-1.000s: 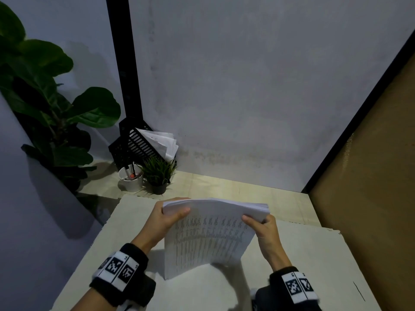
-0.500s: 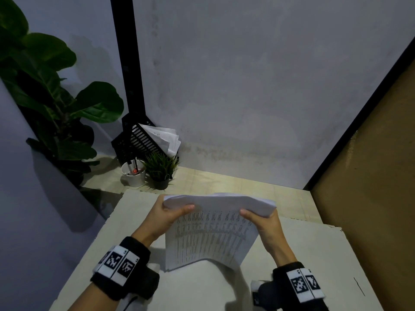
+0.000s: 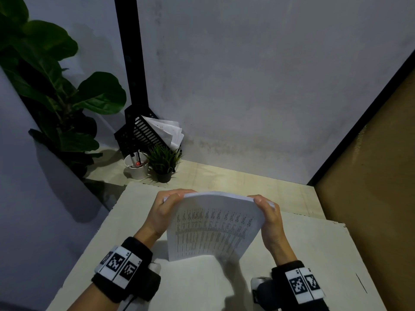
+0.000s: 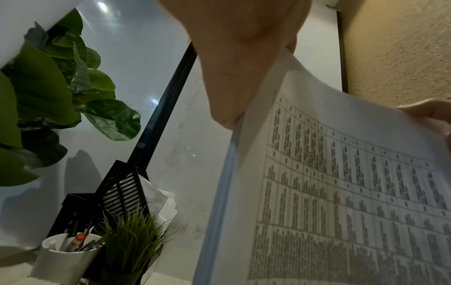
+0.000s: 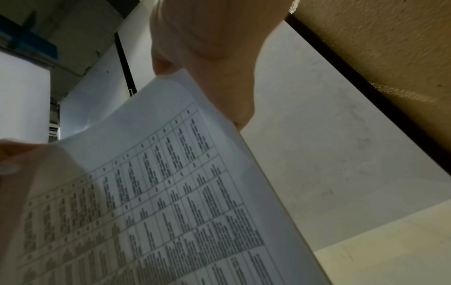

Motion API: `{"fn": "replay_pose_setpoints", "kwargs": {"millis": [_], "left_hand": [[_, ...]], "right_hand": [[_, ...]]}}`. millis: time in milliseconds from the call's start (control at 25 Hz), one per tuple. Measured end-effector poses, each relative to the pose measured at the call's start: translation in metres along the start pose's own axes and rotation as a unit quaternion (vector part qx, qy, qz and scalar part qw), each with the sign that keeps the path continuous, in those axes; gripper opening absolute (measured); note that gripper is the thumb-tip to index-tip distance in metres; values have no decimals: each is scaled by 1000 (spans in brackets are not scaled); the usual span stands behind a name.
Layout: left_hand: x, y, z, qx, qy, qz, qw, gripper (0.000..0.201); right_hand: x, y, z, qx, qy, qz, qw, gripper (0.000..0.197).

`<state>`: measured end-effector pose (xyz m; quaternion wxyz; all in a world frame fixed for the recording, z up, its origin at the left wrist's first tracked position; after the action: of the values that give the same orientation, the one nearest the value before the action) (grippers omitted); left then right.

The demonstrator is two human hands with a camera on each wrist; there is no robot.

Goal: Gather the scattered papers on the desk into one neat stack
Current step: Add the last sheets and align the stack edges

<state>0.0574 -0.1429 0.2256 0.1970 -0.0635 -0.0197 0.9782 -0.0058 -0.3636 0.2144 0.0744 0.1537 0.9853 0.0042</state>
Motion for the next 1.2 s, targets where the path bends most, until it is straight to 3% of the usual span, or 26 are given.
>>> {"fn": "replay_pose_setpoints", "kwargs": {"millis": [280, 440, 480, 560, 640, 720, 800, 920, 1000, 1080, 1120, 1200], "left_hand": [[1, 1, 7, -33, 4, -7, 999, 31], [3, 0, 9, -46, 5, -3, 999, 26], [4, 0, 8, -50, 2, -4, 999, 24], [6, -1, 7, -58, 4, -4, 998, 19], [7, -1, 8, -60, 18, -9, 998, 13], [8, 0, 11, -51, 38, -7, 998, 16], [8, 0, 12, -44, 48, -3, 998, 10], [8, -1, 8, -55, 42, 9, 998, 16], [5, -1, 6, -73, 47, 8, 996, 41], [2, -1, 3, -78, 45, 4, 996, 51], [1, 0, 5, -86, 49, 6, 995, 48], [1, -1, 8, -78, 29, 12, 997, 17]], "right_hand": [[0, 2, -8, 11, 2, 5, 1000, 47], [7, 0, -34, 151, -54, 91, 983, 46], [11, 1, -45, 238, -93, 121, 959, 47], [21, 24, -67, 456, -207, 132, 856, 57], [27, 63, -63, 602, -266, 35, 752, 66], [29, 89, -46, 662, -269, -55, 697, 71], [26, 92, -38, 683, -242, -93, 683, 74], [18, 66, -39, 708, -213, -79, 669, 74], [12, 39, -43, 728, -192, -55, 656, 68], [9, 16, -50, 730, -181, -44, 658, 53], [6, 7, -53, 715, -194, -44, 670, 42], [2, -4, -54, 667, -242, -64, 702, 30]]}}
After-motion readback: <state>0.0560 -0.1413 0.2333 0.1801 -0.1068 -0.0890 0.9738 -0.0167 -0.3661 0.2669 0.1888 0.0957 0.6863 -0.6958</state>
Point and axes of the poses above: each hand's wrist, its own x-axis away from the middle knuckle, its own y-axis out of the palm, z = x × y, the point moved 6 cm from there along -x, towards the middle knuckle, and after that the axes turned 2 degrees about -y, right-handed, at the moved point
